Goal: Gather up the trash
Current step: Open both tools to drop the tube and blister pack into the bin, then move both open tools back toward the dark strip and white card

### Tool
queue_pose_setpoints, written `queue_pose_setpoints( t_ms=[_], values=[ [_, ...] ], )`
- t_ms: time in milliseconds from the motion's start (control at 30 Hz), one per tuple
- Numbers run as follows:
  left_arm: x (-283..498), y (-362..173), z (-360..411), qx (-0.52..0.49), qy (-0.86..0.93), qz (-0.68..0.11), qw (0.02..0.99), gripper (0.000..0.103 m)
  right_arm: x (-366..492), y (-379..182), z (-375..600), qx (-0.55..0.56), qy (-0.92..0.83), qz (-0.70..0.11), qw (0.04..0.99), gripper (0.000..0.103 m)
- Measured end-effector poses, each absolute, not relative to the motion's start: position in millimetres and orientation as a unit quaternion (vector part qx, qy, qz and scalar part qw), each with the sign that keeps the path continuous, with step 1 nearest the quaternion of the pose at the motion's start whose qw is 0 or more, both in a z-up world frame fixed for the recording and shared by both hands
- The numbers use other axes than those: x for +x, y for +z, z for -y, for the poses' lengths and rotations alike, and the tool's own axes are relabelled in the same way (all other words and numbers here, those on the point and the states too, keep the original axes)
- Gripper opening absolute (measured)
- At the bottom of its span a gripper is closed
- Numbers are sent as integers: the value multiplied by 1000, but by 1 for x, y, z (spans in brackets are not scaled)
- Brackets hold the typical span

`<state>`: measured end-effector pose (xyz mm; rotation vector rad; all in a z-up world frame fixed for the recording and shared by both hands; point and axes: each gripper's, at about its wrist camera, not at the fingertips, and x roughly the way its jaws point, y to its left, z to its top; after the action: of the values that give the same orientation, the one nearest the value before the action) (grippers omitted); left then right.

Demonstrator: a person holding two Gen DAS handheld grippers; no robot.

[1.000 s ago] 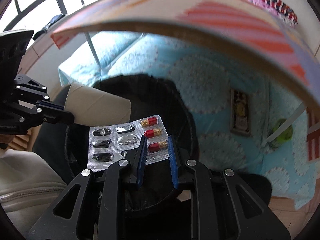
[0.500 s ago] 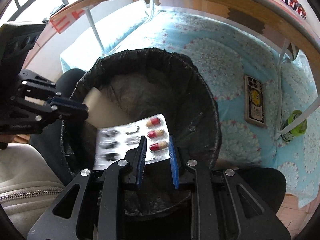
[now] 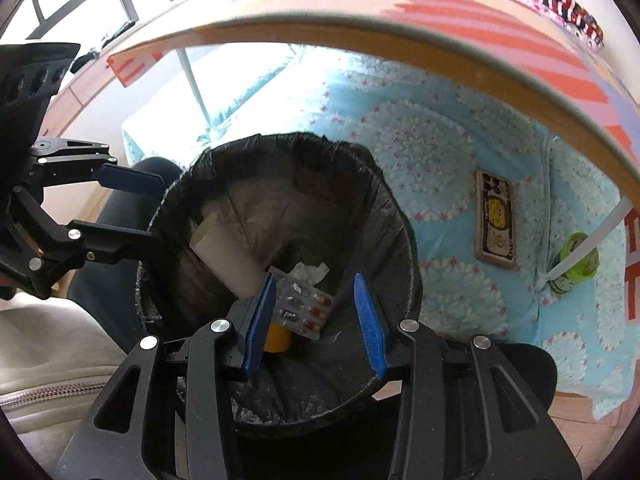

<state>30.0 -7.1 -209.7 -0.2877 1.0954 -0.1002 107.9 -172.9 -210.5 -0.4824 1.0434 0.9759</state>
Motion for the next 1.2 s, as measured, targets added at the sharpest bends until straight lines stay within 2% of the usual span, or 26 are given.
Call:
queue_pose_setpoints(
  t_ms=[667,767,1200],
  values=[
    [32,-124,-8,-76,-42,-432,898,62,118,-144,176,-197,456,-412,764,41],
    [35,-114,-14,-64,-38,-421,904,62,125,-134,174,-194,456,-400,771,44],
    [66,-76,-54,-27,-10,-377,926,62,165,-97,153,-197,454,-358,791,44]
  ],
)
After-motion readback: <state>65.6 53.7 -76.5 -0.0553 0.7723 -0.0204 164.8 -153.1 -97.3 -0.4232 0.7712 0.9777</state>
